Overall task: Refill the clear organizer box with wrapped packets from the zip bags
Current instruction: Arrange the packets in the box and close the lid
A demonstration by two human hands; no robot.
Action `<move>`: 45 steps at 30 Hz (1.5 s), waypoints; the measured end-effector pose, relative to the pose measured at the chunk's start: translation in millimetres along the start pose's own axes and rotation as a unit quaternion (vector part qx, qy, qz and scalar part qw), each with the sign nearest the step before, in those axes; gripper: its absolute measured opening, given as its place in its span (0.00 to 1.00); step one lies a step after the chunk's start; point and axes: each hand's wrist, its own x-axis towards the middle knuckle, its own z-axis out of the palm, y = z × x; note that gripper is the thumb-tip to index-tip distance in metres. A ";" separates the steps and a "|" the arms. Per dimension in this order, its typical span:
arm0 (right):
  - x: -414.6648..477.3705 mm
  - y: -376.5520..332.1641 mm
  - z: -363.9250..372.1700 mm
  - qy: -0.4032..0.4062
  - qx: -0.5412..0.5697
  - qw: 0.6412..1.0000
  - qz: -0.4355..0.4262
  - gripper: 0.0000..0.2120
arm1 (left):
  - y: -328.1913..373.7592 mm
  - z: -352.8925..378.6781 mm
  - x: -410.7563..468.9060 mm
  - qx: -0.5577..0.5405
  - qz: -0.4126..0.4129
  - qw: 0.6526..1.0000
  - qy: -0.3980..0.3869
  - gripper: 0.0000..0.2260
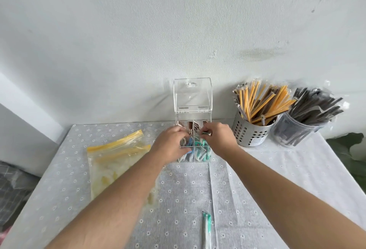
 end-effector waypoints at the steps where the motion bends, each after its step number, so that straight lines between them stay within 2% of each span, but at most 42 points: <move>1: 0.1 1.2 2.1 -0.012 -0.027 1.000 -0.002 0.05 | -1.0 0.9 -3.1 0.009 0.007 1.000 0.007 0.20; 5: 2.4 2.2 5.2 -0.049 -0.177 0.982 -0.050 0.07 | -1.0 3.3 -11.4 0.033 0.012 0.998 0.052 0.18; 10: 6.5 5.9 -1.1 -0.011 -0.152 0.987 -0.052 0.06 | -5.2 5.5 -15.2 0.000 -0.037 0.993 0.110 0.12; 16: 15.7 -5.3 8.7 -0.053 -0.214 0.973 -0.064 0.07 | -7.3 11.7 -15.7 -0.051 -0.047 0.991 0.114 0.09; 21: 24.0 -9.4 16.5 -0.086 -0.307 0.946 -0.056 0.08 | -6.3 17.1 -14.5 -0.049 -0.063 0.989 0.128 0.09; 27: 20.0 -2.4 14.1 -0.072 -0.242 0.965 -0.070 0.08 | -2.8 21.9 -18.4 -0.038 -0.063 0.986 0.148 0.08; 29: 8.0 4.4 10.0 0.015 -0.160 0.983 -0.087 0.09 | -0.6 24.1 -23.4 -0.034 -0.060 0.985 0.160 0.07; 31: -14.4 10.7 4.8 0.112 -0.064 0.986 -0.102 0.07 | 0.1 25.7 -27.3 -0.042 -0.056 0.984 0.166 0.08; 32: -28.0 14.2 4.2 0.126 -0.034 0.986 -0.100 0.07 | -0.2 25.9 -27.9 -0.050 -0.058 0.984 0.162 0.08; 34: -56.4 23.2 6.9 0.072 -0.016 0.994 -0.085 0.07 | -0.9 23.8 -26.2 -0.059 -0.064 0.985 0.150 0.07; 36: -81.7 34.5 15.3 -0.067 -0.016 0.995 -0.068 0.09 | -1.2 20.8 -22.6 -0.049 -0.066 0.986 0.143 0.08; 38: -106.2 43.1 27.8 -0.201 -0.024 0.976 -0.077 0.13 | -3.2 19.6 -22.0 -0.044 -0.067 0.987 0.143 0.08; 40: -125.4 50.7 39.5 -0.288 -0.045 0.952 -0.094 0.17 | -5.1 20.6 -22.0 -0.045 -0.071 0.986 0.144 0.07; 42: -136.9 53.8 48.8 -0.313 -0.090 0.938 -0.120 0.20 | -5.6 21.3 -22.1 -0.043 -0.078 0.986 0.143 0.06; 45: -143.4 55.4 55.4 -0.280 -0.151 0.934 -0.165 0.18 | -3.8 22.0 -23.6 -0.036 -0.080 0.985 0.149 0.05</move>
